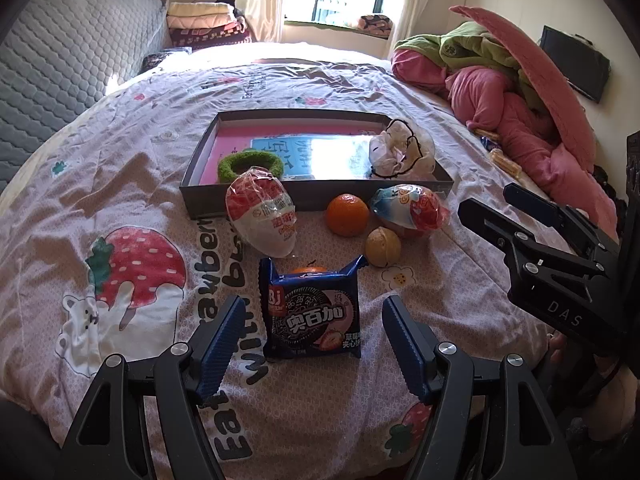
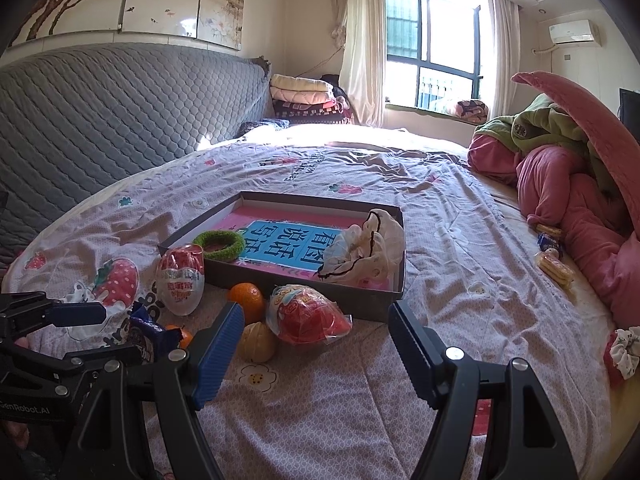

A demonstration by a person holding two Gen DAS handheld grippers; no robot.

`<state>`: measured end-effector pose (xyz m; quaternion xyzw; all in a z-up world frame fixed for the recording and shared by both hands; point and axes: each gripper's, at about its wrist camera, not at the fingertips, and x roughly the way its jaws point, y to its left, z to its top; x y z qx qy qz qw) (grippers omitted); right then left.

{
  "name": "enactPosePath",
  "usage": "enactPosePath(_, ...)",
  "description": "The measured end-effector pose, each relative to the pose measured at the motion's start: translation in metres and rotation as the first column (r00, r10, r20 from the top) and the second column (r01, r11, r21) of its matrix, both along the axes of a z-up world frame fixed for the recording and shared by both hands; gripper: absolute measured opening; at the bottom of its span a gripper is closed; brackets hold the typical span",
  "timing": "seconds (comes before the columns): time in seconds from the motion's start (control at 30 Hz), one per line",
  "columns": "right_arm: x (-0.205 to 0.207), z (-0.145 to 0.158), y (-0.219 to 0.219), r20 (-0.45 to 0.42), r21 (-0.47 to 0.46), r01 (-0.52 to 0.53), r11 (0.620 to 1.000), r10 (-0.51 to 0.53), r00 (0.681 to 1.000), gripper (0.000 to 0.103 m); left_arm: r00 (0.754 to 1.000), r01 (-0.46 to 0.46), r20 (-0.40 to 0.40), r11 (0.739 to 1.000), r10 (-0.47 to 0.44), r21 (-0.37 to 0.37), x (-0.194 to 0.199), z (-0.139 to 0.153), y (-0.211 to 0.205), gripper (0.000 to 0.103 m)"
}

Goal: Organize objects
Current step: 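Close left tool on blue snack packet while right tool grasps red candy bag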

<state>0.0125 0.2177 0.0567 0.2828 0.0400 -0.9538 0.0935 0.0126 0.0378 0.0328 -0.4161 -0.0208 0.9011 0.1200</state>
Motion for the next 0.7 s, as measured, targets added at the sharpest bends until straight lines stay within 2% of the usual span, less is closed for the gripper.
enactPosePath(0.33, -0.005, -0.009, -0.004, 0.045, 0.011, -0.016, 1.0, 0.015, 0.999, 0.074, 0.999, -0.005, 0.04, 1.0, 0.005, -0.016, -0.003, -0.013, 0.003, 0.072)
enactPosePath(0.7, -0.017, -0.022, -0.003, 0.093, 0.018, -0.012, 1.0, 0.01, 0.996, 0.074, 0.997, -0.046, 0.066, 0.999, 0.046, 0.0, -0.012, -0.021, 0.003, 0.072)
